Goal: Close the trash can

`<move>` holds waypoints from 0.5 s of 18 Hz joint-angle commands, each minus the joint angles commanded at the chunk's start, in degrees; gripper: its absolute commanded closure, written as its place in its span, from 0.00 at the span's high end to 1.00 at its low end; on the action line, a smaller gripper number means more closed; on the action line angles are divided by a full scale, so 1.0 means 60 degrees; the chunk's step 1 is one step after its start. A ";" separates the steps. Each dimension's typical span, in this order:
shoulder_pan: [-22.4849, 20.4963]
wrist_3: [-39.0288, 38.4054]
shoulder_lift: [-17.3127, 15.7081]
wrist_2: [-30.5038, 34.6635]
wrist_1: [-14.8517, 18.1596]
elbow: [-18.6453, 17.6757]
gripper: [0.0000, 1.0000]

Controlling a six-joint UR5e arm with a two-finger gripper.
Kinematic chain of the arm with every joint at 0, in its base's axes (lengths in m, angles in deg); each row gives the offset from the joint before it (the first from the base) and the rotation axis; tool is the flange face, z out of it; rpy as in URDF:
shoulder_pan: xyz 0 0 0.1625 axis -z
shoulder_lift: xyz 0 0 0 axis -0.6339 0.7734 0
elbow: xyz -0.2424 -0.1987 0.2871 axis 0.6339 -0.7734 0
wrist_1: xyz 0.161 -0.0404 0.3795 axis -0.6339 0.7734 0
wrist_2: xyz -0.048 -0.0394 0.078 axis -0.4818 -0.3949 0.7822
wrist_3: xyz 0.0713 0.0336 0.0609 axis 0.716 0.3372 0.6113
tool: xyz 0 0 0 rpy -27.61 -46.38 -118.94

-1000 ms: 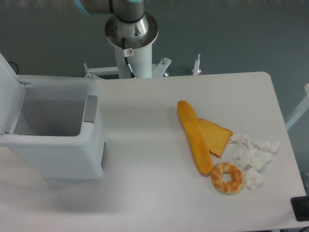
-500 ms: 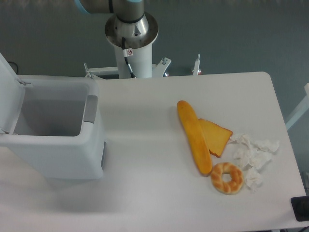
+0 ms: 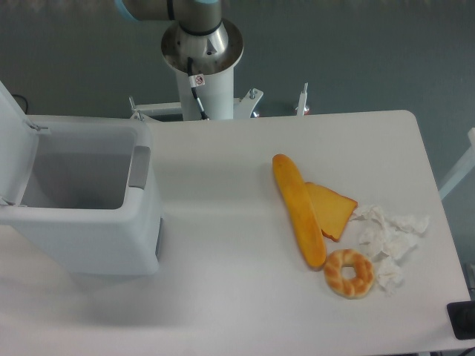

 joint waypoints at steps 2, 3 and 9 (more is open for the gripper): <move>0.0015 0.0000 0.0044 0.0000 0.0000 -0.0015 1.00; 0.0029 0.0000 0.0058 0.0000 0.0000 -0.0015 1.00; 0.0073 0.0015 0.0176 0.0000 0.0000 -0.0015 1.00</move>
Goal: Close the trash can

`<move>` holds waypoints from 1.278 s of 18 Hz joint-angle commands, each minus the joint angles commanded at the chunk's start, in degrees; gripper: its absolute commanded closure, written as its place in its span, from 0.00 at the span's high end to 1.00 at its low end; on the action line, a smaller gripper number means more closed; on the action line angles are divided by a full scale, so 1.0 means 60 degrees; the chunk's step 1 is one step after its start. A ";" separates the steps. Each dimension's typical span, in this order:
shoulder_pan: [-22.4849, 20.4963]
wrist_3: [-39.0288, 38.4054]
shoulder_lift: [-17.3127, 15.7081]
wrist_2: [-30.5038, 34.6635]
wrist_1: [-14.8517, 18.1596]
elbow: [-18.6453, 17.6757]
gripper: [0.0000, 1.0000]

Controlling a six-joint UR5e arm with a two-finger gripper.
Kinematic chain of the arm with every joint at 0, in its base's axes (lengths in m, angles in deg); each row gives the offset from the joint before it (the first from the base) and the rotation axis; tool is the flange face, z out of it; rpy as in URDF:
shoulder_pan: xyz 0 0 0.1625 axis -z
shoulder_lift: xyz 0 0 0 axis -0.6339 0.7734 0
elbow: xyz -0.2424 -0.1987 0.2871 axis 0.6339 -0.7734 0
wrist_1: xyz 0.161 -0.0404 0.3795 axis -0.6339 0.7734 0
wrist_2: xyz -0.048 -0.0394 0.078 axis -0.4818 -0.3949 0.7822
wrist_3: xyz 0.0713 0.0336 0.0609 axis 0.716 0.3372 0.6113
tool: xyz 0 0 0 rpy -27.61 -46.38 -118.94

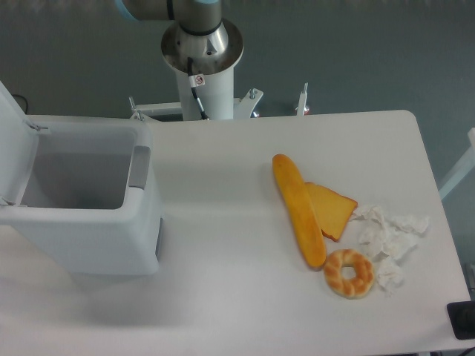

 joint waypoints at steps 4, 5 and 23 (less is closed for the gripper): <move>0.0044 0.0000 -0.0029 0.0000 0.0000 0.0029 1.00; 0.0044 0.0000 0.0000 0.0000 0.0000 0.0029 1.00; 0.0000 0.0088 0.0000 0.0146 -0.0059 -0.0132 1.00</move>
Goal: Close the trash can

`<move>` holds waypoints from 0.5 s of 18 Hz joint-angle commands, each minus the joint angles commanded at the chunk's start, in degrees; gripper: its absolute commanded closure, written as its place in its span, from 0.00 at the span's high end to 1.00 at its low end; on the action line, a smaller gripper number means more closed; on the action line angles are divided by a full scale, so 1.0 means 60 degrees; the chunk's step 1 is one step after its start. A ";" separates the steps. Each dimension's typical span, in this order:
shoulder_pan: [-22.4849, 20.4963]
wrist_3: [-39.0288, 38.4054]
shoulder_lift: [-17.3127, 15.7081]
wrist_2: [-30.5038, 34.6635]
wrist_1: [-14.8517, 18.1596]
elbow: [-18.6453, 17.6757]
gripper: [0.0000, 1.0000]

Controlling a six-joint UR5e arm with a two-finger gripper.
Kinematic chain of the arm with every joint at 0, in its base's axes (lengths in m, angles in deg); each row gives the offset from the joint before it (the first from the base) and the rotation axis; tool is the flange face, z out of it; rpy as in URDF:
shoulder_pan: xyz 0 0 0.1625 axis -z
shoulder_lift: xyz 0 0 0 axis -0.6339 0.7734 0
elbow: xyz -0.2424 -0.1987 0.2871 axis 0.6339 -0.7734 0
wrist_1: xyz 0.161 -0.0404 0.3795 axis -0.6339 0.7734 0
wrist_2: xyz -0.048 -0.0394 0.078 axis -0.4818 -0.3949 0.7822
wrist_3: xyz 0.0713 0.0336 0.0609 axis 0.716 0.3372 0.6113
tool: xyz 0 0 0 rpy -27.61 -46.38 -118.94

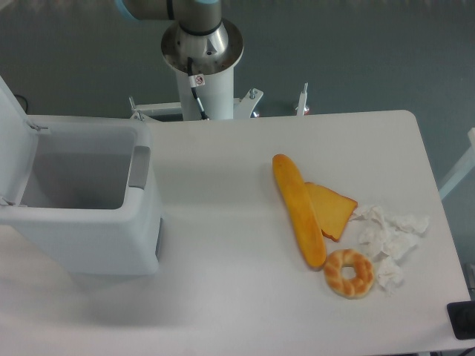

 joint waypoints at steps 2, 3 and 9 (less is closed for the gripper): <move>0.0000 0.0000 0.0000 0.0044 0.0015 -0.0015 1.00; 0.0000 0.0000 0.0000 0.0247 0.0015 -0.0029 1.00; -0.0029 0.0000 0.0000 0.1199 0.0015 -0.0175 1.00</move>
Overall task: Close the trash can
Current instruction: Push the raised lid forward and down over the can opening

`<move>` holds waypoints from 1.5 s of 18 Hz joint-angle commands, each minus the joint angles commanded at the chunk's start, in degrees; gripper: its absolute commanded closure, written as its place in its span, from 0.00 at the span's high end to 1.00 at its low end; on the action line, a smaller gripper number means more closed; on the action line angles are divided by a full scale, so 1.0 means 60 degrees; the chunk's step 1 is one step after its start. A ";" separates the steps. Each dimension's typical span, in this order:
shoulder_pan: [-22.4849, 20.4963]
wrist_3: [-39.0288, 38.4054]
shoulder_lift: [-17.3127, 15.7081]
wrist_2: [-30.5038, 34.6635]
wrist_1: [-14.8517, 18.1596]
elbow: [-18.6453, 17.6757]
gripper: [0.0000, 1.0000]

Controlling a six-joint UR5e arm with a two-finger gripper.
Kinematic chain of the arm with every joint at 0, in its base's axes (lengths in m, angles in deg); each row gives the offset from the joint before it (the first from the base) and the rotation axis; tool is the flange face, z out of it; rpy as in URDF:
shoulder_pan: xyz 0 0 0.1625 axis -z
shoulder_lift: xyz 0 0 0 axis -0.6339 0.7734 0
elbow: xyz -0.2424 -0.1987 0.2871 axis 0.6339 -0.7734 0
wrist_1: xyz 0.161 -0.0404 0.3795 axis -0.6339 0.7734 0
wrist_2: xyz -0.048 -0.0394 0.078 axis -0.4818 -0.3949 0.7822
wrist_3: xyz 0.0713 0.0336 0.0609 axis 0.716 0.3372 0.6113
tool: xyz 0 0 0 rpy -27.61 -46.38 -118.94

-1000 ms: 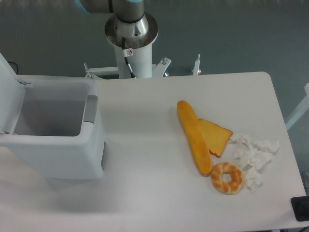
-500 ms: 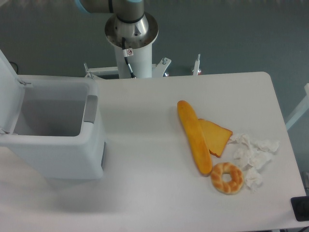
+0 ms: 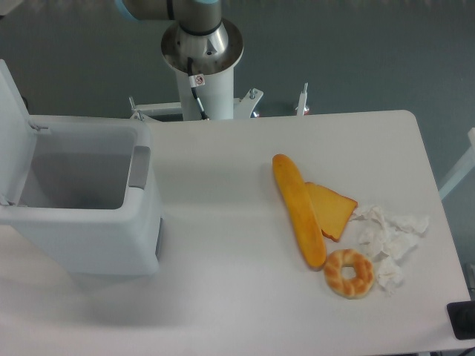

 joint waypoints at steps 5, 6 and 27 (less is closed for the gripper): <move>-0.0146 0.0000 0.0000 0.0587 0.0000 -0.0030 1.00; -0.0234 0.0000 0.0000 0.0718 0.0000 -0.0030 1.00; -0.0747 0.0923 -0.0029 0.3356 0.0000 -0.0117 1.00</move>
